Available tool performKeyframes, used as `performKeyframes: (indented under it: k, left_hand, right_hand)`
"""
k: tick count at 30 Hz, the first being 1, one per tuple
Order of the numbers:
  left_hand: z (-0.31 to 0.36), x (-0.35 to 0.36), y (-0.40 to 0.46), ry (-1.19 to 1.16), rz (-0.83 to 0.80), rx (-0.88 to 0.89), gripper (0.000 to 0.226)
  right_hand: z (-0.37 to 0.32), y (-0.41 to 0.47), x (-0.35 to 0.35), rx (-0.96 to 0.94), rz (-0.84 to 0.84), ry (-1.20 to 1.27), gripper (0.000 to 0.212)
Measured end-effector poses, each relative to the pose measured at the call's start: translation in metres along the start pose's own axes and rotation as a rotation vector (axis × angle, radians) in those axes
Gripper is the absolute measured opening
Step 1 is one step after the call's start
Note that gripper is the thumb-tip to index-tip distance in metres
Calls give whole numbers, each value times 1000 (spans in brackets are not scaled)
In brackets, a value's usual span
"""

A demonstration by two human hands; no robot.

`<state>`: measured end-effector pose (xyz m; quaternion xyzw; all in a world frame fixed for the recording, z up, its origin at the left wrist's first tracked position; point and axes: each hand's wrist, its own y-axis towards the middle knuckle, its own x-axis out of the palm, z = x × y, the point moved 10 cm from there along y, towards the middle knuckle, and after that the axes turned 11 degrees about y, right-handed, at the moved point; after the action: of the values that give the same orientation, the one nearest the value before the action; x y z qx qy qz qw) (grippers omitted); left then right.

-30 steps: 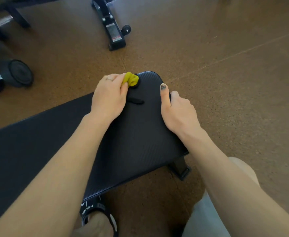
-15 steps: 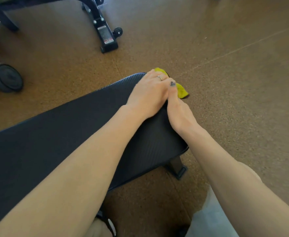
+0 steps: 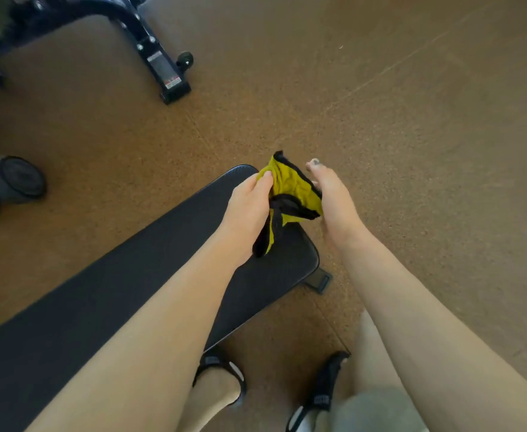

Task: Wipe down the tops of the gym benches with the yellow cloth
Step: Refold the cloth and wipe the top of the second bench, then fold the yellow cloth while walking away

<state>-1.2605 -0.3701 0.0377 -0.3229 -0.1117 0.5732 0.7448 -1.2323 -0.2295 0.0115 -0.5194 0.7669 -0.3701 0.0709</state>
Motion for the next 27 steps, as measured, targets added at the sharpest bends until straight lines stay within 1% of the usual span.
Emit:
performKeyframes:
  k: [1, 3, 5, 7, 10, 14, 16, 18, 21, 23, 25, 27]
  left_hand:
    - [2, 3, -14, -107, -49, -98, 46]
    - [15, 11, -45, -256, -151, -235, 47]
    - [41, 19, -69, -251, -231, -217, 40]
    - [69, 26, -89, -133, -263, -159, 27]
    - [109, 48, -120, -10, -318, -181, 26]
    - [159, 94, -165, 50, -471, -241, 26]
    - [176, 122, -189, 110, -602, -265, 28]
    - [186, 148, -211, 226, -719, -259, 36]
    - [199, 180, -239, 430, -787, -201, 45]
    - [208, 202, -259, 525, -819, -191, 42]
    - [215, 224, -280, 602, -876, -201, 35]
    - [223, 246, -300, 700, -920, -185, 28]
  right_hand:
    - [-3, -12, 5, 57, -41, 53, 43]
    - [-19, -37, 6, 93, -65, 97, 35]
    - [-40, -59, -9, 80, -16, 79, 29]
    - [-62, -81, -27, 69, 23, 66, 32]
    - [-98, -120, -53, 64, 52, 60, 39]
    - [-137, -181, -89, 138, 57, 148, 51]
    - [-152, -210, -114, 131, 129, 220, 55]
    - [-164, -241, -139, 106, 235, 305, 54]
    - [-177, -289, -173, 65, 401, 406, 52]
    - [-182, -320, -192, 38, 482, 479, 54]
    - [-186, -351, -211, 12, 536, 549, 57]
    - [-191, -383, -226, -20, 518, 607, 62]
